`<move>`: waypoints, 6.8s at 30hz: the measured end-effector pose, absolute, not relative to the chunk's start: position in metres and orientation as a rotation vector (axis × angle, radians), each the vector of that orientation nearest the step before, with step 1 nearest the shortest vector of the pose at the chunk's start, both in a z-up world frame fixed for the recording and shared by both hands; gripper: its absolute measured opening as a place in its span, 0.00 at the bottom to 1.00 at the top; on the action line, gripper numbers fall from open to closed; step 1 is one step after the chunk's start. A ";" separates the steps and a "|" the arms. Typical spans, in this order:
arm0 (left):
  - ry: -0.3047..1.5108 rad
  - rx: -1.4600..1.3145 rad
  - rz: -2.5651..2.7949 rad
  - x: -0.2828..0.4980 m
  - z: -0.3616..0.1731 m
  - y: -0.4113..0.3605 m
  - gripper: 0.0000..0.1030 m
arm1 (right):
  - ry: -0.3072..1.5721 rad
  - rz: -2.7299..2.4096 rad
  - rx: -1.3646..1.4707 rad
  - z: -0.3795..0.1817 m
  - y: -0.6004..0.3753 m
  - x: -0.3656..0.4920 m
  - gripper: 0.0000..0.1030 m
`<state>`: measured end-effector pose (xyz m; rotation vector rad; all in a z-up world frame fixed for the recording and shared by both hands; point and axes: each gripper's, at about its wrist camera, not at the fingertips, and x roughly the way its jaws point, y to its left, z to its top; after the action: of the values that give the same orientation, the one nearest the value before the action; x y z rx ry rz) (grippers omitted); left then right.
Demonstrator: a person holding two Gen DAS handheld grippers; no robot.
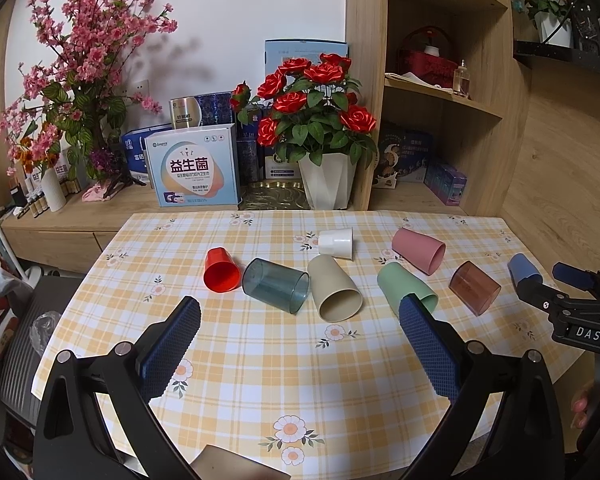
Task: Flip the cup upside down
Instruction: 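Move the left tool to the red cup and close its fingers around it, then lift the red cup with the left tool and carry it toward the right tool, then close the right tool on the red cup while the left tool releases it, then rotate the right tool to turn the red cup mouth-down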
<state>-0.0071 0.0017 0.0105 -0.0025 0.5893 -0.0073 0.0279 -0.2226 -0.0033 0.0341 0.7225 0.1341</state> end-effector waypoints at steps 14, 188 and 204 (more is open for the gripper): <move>0.610 -0.142 -0.013 0.005 0.002 0.037 0.94 | 0.772 0.178 0.134 -0.020 -0.245 0.048 0.87; 1.006 -0.240 -0.067 0.073 -0.123 0.041 0.94 | 1.628 0.220 0.229 -0.194 -0.224 0.171 0.59; 1.026 -0.258 -0.064 0.072 -0.128 0.041 0.94 | 1.588 0.297 0.258 -0.190 -0.230 0.157 0.49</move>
<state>0.0721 0.0409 -0.1283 -0.2583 1.0260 -0.0645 0.1569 -0.2300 -0.1896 0.2583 1.5876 0.2975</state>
